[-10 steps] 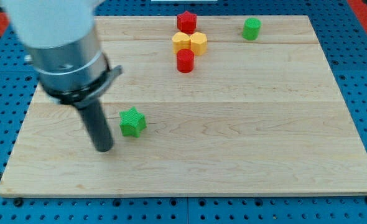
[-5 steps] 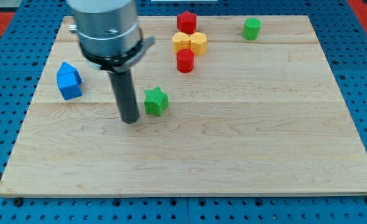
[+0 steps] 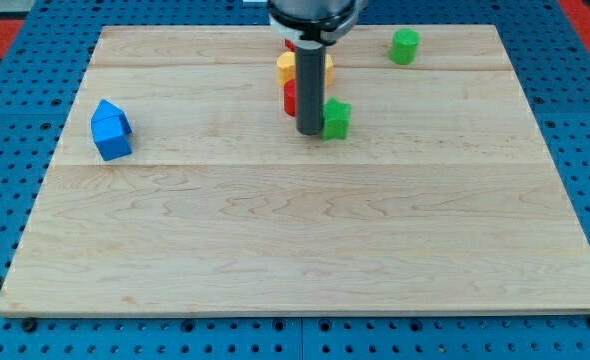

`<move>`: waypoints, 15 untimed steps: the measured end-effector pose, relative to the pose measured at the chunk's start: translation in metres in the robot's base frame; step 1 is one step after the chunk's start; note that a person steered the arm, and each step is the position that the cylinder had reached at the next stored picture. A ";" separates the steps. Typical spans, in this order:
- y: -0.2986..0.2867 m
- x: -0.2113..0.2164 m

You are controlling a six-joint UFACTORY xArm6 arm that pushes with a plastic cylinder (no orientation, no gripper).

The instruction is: Push the green star right to the green circle

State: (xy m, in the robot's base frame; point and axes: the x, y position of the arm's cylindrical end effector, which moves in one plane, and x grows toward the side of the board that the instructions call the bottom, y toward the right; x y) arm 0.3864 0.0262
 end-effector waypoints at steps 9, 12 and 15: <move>0.139 -0.029; 0.096 -0.019; 0.129 -0.091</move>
State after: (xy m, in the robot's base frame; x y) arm 0.2949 0.1551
